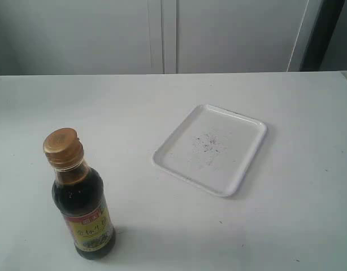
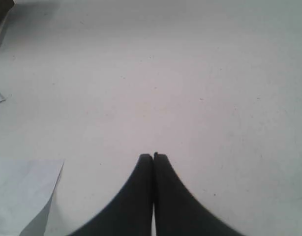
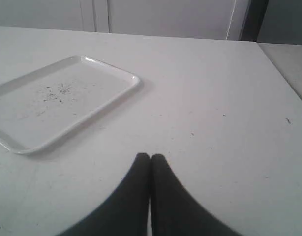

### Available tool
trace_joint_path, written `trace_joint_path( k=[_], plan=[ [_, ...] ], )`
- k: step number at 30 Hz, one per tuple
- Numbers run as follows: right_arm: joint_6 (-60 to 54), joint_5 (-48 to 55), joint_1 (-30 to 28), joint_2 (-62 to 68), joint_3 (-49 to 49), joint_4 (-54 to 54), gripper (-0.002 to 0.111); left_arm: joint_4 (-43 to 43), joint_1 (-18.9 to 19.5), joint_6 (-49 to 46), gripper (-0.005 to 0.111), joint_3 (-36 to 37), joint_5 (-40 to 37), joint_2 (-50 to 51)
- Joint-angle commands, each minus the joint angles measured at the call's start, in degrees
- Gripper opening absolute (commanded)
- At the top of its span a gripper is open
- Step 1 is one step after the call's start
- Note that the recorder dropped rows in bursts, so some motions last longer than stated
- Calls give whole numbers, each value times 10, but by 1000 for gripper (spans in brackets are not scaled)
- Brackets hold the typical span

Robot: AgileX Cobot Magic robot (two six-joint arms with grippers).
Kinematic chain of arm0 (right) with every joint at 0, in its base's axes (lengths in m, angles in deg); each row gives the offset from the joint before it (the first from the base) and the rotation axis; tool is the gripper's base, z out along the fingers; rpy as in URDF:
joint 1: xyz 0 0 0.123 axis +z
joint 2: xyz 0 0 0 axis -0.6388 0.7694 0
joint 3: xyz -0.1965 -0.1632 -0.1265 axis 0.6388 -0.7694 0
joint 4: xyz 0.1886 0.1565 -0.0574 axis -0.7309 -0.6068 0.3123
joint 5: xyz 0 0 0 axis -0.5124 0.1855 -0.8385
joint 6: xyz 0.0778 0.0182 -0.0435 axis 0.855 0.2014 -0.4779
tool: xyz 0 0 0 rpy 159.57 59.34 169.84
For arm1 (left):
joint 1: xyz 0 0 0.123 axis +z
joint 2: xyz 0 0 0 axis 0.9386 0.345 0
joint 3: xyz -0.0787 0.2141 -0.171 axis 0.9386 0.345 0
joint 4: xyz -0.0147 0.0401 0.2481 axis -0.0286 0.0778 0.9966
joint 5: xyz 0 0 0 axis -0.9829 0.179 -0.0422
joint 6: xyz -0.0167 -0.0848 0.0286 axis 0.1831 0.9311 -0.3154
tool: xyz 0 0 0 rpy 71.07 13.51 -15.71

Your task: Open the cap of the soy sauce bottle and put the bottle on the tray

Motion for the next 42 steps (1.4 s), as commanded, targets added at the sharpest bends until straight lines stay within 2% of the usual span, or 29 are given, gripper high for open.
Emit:
trace_joint_path(
  k=[1,10,19,24,27,29,31,36,42],
  plan=[
    [0,0,1,-4,-3,0,0,-2,3,-3,0,3,27,-3],
    [0,0,1,-4,-3,0,0,-2,3,-2,0,3,47,-3],
    [0,0,1,-4,-3,0,0,-2,3,2,0,3,132,-3],
    [0,0,1,-4,-3,0,0,-2,3,29,0,3,229,-3],
    [0,0,1,-4,-3,0,0,-2,2,43,0,3,334,-3],
    [0,0,1,-4,-3,0,0,-1,2,55,0,-6,349,-3],
    [0,0,1,-4,-3,0,0,23,2,77,0,-33,350,1],
    [0,0,1,-4,-3,0,0,176,2,212,0,-80,408,93],
    [12,0,1,-4,-3,0,0,429,2,395,0,-170,474,264]
  ],
)
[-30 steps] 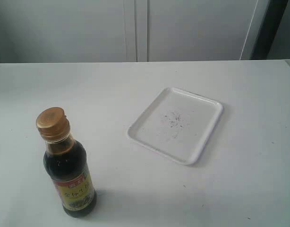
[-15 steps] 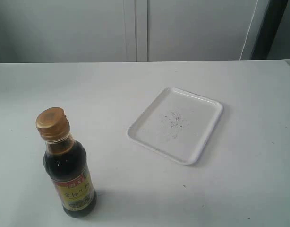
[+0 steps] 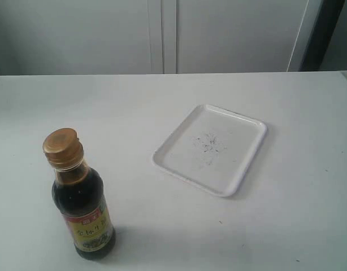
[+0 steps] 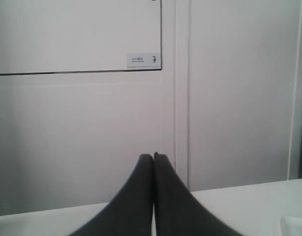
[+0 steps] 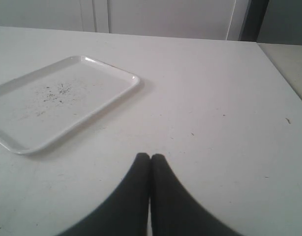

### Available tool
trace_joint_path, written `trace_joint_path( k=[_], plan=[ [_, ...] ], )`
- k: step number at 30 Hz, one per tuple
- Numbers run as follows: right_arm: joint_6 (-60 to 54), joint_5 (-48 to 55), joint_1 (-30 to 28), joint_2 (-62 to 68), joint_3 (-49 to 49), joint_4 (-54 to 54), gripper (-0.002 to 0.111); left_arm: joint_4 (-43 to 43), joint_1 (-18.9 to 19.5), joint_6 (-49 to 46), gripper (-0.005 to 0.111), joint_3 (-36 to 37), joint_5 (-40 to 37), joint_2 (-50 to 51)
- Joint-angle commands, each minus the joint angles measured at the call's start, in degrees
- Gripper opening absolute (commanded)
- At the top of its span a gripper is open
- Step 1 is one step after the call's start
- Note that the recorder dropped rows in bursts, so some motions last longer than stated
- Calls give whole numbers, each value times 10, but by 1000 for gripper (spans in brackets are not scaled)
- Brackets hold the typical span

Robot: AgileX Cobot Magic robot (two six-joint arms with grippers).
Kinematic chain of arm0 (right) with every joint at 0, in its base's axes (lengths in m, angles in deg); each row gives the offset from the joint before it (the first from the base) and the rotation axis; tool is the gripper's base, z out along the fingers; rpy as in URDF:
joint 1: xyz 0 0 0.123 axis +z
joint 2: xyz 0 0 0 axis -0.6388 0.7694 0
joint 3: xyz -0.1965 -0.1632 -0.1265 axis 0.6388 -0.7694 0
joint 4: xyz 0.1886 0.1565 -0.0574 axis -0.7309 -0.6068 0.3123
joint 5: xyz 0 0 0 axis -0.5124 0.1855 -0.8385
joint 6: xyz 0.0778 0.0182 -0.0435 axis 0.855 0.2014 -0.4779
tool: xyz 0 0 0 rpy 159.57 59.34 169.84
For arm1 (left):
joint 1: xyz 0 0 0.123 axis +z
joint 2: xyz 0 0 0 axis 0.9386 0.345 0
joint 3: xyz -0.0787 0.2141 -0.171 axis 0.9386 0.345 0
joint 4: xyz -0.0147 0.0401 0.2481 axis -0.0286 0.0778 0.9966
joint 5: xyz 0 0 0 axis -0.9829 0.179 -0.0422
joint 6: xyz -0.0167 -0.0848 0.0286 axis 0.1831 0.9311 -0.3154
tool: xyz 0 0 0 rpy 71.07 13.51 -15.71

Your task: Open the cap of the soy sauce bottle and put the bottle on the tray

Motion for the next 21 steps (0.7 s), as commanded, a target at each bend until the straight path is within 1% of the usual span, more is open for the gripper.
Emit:
trace_joint_path(
  k=[1,2,4,6,7,9,11,16,20,21],
  plan=[
    [11,0,1,-4,-3,0,0,146,2,107,0,-51,41,80],
    [12,0,1,-4,-3,0,0,203,2,154,0,-71,59,113],
    [13,0,1,-4,-3,0,0,242,2,183,0,-89,97,144],
    [13,0,1,-4,-3,0,0,270,2,213,0,-107,167,182],
    [13,0,1,-4,-3,0,0,286,2,230,0,-116,219,209],
    [13,0,1,-4,-3,0,0,325,2,265,0,-135,275,244],
    [13,0,1,-4,-3,0,0,352,2,289,0,-148,311,268],
    [13,0,1,-4,-3,0,0,396,2,320,0,-168,383,315],
    [13,0,1,-4,-3,0,0,410,2,332,0,-177,383,342],
    [13,0,1,-4,-3,0,0,416,2,332,2,-180,383,345]
  ],
)
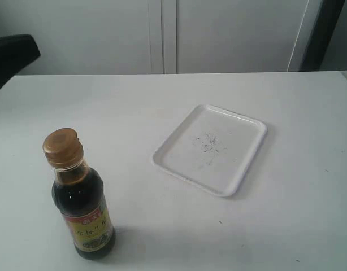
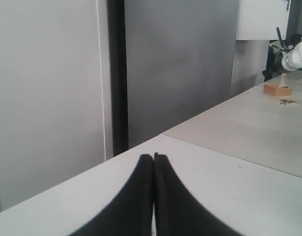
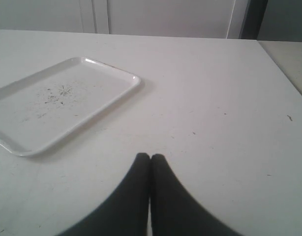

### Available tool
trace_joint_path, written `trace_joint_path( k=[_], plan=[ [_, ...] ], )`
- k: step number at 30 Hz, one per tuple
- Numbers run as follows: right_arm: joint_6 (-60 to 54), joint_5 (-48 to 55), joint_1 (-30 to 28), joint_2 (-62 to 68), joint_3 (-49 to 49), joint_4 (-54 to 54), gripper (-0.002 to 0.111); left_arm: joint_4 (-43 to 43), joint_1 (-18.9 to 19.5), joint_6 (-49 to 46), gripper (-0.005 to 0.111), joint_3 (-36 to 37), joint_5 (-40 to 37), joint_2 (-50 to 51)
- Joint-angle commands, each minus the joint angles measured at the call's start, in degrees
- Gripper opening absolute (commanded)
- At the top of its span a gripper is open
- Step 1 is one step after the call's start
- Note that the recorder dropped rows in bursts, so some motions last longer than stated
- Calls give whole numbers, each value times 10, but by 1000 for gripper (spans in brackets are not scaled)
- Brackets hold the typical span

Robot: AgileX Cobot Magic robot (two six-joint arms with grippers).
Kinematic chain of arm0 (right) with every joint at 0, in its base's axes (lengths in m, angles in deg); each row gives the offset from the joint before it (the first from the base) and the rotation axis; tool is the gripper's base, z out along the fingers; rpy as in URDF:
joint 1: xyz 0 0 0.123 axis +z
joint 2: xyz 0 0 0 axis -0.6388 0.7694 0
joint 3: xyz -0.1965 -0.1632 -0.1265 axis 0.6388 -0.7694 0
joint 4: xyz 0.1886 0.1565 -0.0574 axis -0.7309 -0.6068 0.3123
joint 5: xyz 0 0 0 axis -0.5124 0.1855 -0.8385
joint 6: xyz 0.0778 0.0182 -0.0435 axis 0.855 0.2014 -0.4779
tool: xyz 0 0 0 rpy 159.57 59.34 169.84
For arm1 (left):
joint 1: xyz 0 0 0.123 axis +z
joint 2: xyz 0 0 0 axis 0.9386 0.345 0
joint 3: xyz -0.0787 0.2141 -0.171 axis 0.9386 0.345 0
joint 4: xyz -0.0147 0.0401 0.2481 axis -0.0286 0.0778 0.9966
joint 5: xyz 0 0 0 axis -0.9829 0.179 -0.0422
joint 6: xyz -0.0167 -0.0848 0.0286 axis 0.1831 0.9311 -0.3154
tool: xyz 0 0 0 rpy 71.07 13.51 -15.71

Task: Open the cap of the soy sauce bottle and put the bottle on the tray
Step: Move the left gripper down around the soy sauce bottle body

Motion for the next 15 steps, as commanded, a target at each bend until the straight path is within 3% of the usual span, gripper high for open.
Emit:
trace_joint_path(
  k=[1,3,11,15],
  plan=[
    [3,0,1,-4,-3,0,0,28,1,16,6,-13,13,17],
    [3,0,1,-4,-3,0,0,41,-6,17,17,-20,13,19],
    [3,0,1,-4,-3,0,0,35,-74,34,86,-25,13,19],
    [3,0,1,-4,-3,0,0,25,-106,25,95,-25,13,19]
  ],
)
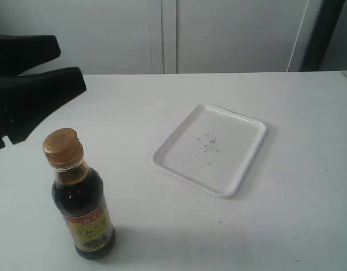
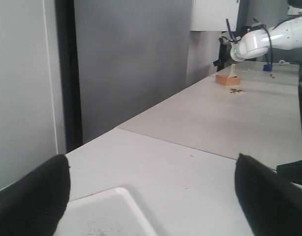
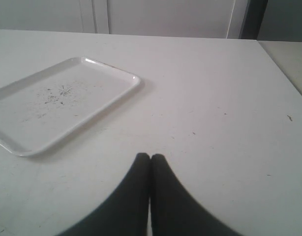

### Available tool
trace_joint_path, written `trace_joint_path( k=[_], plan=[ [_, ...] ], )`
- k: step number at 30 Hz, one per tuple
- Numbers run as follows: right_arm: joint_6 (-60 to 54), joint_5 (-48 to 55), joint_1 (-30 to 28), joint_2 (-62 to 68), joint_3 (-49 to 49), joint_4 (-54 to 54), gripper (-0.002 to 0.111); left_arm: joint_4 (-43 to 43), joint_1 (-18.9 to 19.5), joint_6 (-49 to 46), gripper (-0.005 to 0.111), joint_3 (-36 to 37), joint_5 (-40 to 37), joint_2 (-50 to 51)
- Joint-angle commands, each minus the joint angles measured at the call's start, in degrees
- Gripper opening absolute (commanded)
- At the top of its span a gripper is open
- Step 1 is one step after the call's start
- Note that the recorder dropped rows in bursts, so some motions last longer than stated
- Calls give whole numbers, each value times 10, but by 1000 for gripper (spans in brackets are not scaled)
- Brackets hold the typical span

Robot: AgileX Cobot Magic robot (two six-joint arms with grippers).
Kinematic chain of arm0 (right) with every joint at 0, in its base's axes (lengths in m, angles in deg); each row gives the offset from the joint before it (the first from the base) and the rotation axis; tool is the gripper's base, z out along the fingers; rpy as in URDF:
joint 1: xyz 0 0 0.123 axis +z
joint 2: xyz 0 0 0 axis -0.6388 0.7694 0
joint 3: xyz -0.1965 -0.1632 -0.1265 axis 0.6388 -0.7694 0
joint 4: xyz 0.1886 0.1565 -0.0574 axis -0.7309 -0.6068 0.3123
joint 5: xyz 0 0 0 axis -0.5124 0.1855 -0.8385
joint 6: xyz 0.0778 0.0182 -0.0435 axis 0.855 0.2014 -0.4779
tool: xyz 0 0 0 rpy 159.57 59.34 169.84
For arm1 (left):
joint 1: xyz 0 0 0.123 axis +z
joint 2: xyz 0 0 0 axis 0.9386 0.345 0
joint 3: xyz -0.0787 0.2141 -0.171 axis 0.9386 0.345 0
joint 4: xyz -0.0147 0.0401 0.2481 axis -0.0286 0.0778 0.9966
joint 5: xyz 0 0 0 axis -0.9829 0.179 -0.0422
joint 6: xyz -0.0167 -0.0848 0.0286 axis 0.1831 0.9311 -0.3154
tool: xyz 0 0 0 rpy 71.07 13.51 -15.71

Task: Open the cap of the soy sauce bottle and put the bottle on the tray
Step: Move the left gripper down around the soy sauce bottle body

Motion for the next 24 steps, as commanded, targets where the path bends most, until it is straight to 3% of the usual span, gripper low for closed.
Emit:
trace_joint_path(
  k=[1,8,16,24],
  plan=[
    [2,0,1,-4,-3,0,0,-8,-36,-6,95,-5,9,-2],
    [2,0,1,-4,-3,0,0,-8,-75,-21,95,-4,-75,-2],
    [2,0,1,-4,-3,0,0,-56,-76,-77,95,34,-82,6],
    [2,1,1,-4,-3,0,0,-75,-76,-146,95,65,-35,65]
  ],
)
